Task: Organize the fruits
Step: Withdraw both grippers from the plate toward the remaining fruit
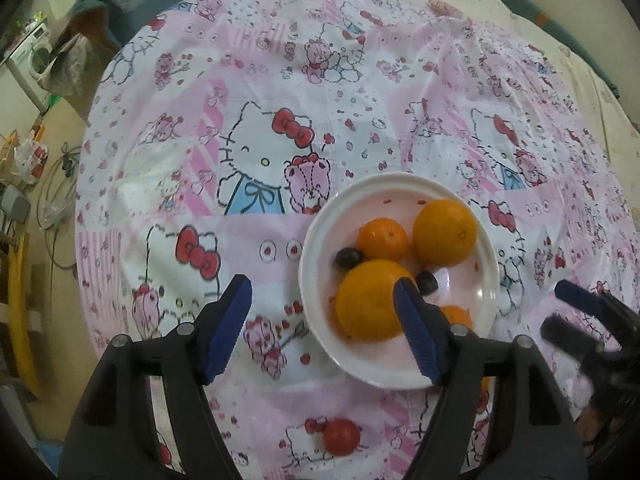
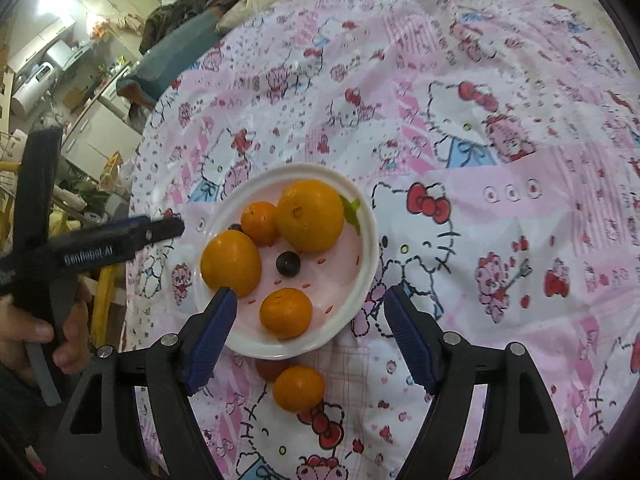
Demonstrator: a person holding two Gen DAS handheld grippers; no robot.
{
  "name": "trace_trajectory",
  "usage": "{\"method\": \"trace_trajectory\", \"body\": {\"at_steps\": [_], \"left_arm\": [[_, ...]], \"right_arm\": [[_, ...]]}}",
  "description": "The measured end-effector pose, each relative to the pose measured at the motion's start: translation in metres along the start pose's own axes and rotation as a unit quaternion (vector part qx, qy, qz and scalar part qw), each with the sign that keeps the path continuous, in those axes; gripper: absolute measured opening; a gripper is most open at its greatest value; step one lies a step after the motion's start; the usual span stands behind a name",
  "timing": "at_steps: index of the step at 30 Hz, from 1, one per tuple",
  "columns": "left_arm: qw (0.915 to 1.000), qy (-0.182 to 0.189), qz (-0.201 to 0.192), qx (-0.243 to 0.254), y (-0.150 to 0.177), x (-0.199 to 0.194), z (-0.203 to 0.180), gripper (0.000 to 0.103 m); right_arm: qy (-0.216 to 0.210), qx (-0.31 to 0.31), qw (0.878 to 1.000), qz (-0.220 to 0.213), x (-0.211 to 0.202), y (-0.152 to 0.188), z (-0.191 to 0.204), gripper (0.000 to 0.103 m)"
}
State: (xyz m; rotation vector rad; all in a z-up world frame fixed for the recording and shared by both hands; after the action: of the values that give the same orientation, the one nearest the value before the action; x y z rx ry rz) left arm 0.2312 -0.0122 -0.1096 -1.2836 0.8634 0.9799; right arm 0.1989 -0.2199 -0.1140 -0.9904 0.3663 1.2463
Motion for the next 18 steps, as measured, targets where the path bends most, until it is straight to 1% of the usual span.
{"method": "trace_trajectory", "body": {"at_steps": [3, 8, 13, 18], "left_arm": [[0.9999, 0.013, 0.001, -0.001, 0.011, -0.007, 0.000, 0.070], [0.9994, 0.029, 0.000, -0.019, 0.029, -0.020, -0.002, 0.070], [0.9997, 0.019, 0.001, -0.015, 0.051, -0.025, -0.002, 0.070], [0.9996, 0.017, -0.009, -0.021, 0.066, -0.033, 0.001, 0.070]], "right_arm": [[0.001, 0.002, 1.000, -0.011, -0.012, 0.001, 0.001, 0.079], [0.006, 0.012, 1.000, -0.025, -0.027, 0.010, -0.002, 0.079], [0.004, 0.032, 0.999, -0.035, -0.037, 0.025, -0.003, 0.079], [-0.001, 0.049, 0.998, -0.045, -0.047, 0.038, -0.002, 0.079]]}}
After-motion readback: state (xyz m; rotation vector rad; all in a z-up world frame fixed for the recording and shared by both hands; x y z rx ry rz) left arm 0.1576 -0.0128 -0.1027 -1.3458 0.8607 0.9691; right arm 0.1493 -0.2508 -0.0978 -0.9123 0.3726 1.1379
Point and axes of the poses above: each gripper's, at about its wrist camera, not at the fingertips, and x roughly the way its jaws point, z to its left, y to its underside, the point moved 6 cm from there along x, roughly the way its jaws point, and after that the axes turned 11 degrees about -y, right-handed, at the moved point
